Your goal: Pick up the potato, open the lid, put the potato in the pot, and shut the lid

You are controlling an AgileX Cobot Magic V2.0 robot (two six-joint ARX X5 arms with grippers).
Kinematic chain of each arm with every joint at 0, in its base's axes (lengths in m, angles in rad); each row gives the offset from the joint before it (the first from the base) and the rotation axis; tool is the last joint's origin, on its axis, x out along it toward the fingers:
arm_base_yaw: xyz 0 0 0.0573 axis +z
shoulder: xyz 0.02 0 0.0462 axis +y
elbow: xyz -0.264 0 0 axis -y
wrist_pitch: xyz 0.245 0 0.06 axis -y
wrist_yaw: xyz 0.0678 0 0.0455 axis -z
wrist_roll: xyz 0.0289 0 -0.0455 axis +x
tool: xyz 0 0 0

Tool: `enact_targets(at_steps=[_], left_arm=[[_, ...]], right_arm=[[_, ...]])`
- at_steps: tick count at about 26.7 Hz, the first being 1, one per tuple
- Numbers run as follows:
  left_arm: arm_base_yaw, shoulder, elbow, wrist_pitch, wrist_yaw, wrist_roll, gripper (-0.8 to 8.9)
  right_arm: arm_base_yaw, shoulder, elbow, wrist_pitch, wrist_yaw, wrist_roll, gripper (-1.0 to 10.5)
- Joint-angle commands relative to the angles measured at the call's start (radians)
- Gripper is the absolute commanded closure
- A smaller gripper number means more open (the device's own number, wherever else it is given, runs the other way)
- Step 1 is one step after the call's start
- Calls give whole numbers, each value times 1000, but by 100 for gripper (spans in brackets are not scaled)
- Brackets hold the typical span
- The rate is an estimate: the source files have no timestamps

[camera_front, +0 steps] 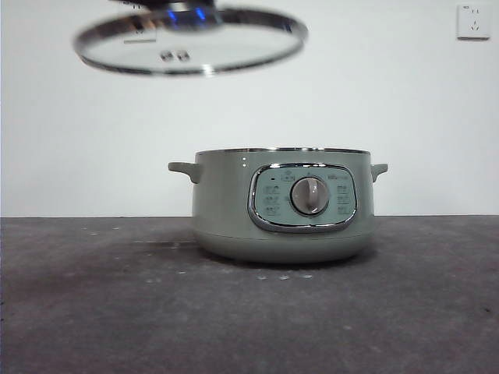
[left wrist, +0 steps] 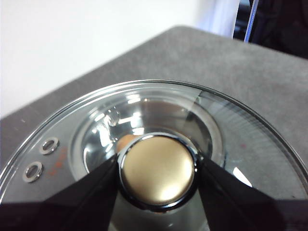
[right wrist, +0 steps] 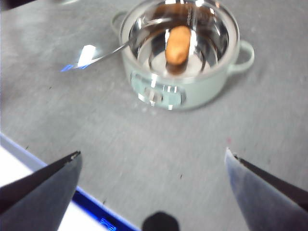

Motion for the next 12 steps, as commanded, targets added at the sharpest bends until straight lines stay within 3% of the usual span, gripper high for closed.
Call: enact_targets(at_steps=[1,7,12], left_arm=[[-15,101,116,61,5,-10,820],[-23,363,372,47,5,-14,820],[-31,480,433,71,3,-14,820]], right_arm=[[0,-116,-96,-24,-2,60,446],[0,-322,-248,-24,-2,158,447],[0,-356,-284,-24,9,164,447]])
